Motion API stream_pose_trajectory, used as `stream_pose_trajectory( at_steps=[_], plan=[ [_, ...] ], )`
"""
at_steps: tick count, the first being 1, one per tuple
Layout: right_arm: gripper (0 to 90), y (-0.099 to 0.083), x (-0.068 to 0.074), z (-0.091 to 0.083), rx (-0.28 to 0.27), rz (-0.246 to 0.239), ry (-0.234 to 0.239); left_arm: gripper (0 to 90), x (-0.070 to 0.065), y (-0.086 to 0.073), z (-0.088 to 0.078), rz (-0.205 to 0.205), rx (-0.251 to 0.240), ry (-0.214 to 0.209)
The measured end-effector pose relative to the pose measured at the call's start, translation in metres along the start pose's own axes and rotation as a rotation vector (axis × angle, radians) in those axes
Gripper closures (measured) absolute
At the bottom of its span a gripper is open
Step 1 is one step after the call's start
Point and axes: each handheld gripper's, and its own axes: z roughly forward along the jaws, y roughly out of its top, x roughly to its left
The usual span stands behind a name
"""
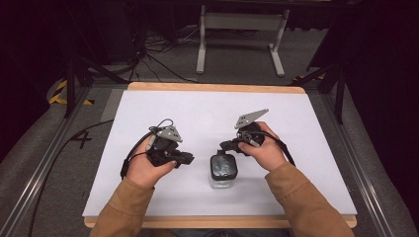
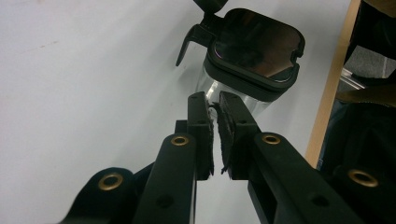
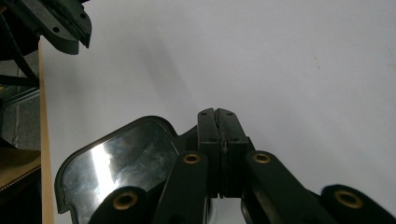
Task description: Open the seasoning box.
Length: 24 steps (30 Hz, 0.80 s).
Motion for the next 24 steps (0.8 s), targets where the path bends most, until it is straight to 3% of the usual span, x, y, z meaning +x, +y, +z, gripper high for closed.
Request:
stream_pose_trajectory(
  at_steps=[14,24],
  plan=[
    [90.0,0.000,-0.001,0.000,0.005,0.008,-0.003,85.2,-0.002,0.001,0.004,0.013,0.021,-0.022],
    [90.0,0.000,0.000,0.002,0.016,0.003,-0.023,86.6,-0.011,0.004,0.019,0.043,0.051,-0.077]
  ],
)
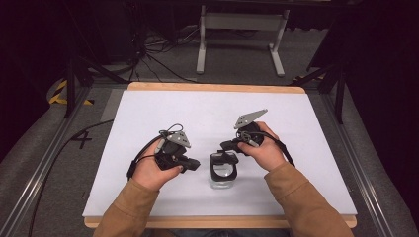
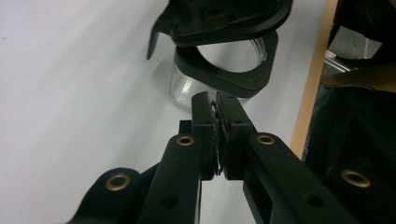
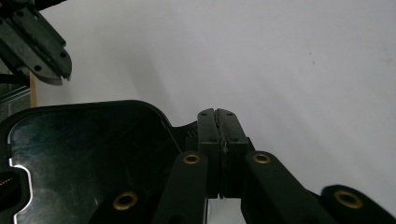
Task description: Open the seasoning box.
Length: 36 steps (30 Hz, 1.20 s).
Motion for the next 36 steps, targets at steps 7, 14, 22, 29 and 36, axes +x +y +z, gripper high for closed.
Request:
stream_pose_trajectory(
  at_steps=[7,14,22,29,36],
  plan=[
    [90.0,0.000,0.000,0.000,0.001,0.000,0.000,87.6,-0.015,0.009,0.015,0.054,-0.020,-0.036],
    [90.0,0.000,0.000,0.000,-0.001,-0.001,-0.003,88.2,-0.026,0.017,0.025,0.078,-0.075,-0.026],
    [89.5,-0.010,0.003,-0.023,-0.082,0.034,0.010,87.2,-0.025,0.016,0.026,0.068,-0.091,-0.019],
    [90.0,-0.043,0.016,-0.056,-0.153,0.055,0.006,86.0,-0.024,0.018,0.023,0.062,-0.103,-0.011],
    [90.0,-0.061,0.038,-0.055,-0.160,0.042,0.061,86.1,-0.021,0.021,0.021,0.055,-0.131,-0.005]
  ],
)
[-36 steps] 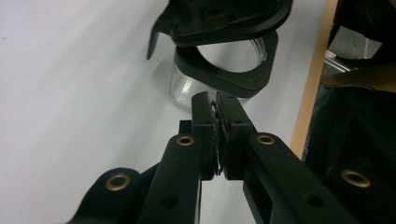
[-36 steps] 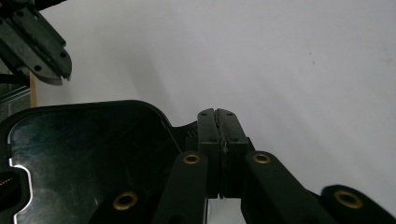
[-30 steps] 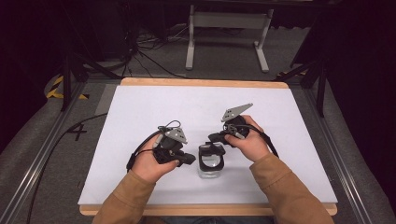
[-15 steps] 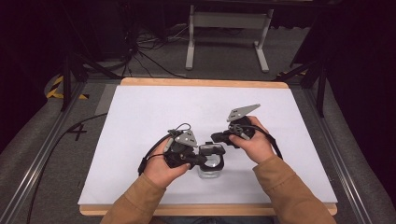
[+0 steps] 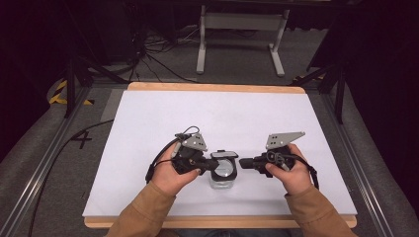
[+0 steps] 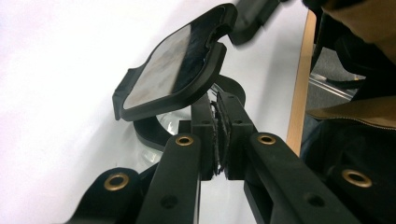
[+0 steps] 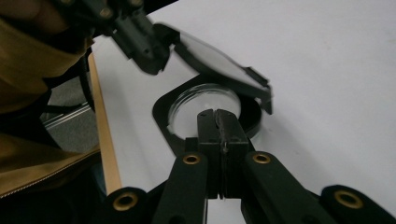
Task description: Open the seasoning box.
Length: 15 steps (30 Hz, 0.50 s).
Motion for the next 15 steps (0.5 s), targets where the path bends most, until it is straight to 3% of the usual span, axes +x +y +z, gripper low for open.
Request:
stream_pose_trajectory(
  at_steps=[7,15],
  plan=[
    [90.0,-0.004,0.011,0.017,0.027,-0.043,0.000,85.1,0.002,0.004,-0.002,0.005,-0.003,-0.003],
    [90.0,-0.008,0.015,0.024,0.044,-0.053,-0.005,86.1,0.005,0.008,-0.007,-0.010,-0.079,0.038]
  ],
)
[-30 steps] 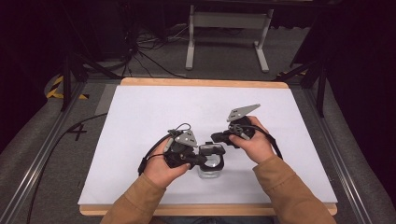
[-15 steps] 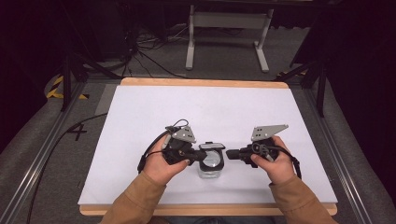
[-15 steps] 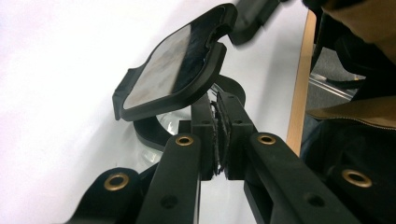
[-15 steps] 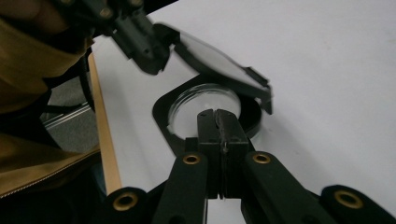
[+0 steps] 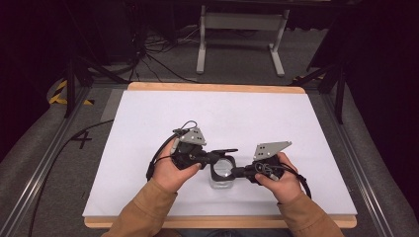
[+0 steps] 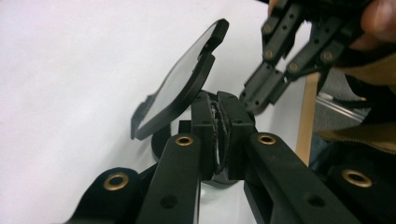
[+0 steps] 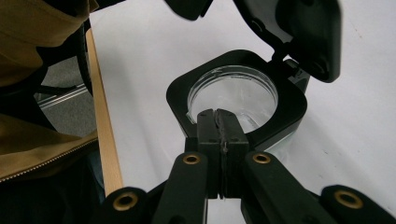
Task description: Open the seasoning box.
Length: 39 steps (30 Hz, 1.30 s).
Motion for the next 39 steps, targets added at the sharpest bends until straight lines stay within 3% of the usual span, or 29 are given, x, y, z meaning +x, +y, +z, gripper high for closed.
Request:
stream_pose_trajectory(
  at_steps=[12,23,24,28,33,36,39],
  plan=[
    [90.0,-0.001,0.001,0.001,-0.006,-0.005,-0.003,83.9,0.011,0.001,0.001,-0.056,-0.093,0.048],
    [90.0,-0.003,0.001,0.002,-0.022,0.004,0.009,89.0,0.020,0.001,0.007,-0.080,-0.117,0.103],
    [90.0,-0.003,0.001,0.002,-0.023,0.005,0.009,89.4,0.020,0.001,0.008,-0.086,-0.112,0.129],
    [90.0,-0.003,0.001,0.002,-0.024,-0.001,0.007,89.5,0.020,0.001,0.009,-0.092,-0.122,0.150],
    [90.0,-0.001,0.004,0.000,-0.007,-0.014,-0.016,89.2,0.018,0.001,0.005,-0.075,-0.114,0.130],
    [90.0,-0.001,0.003,-0.009,-0.034,-0.008,-0.025,88.7,0.015,0.000,-0.003,-0.060,-0.114,0.119],
    [90.0,-0.004,-0.003,-0.018,-0.019,-0.005,-0.076,88.3,0.012,-0.003,-0.012,-0.066,-0.116,0.117]
  ],
)
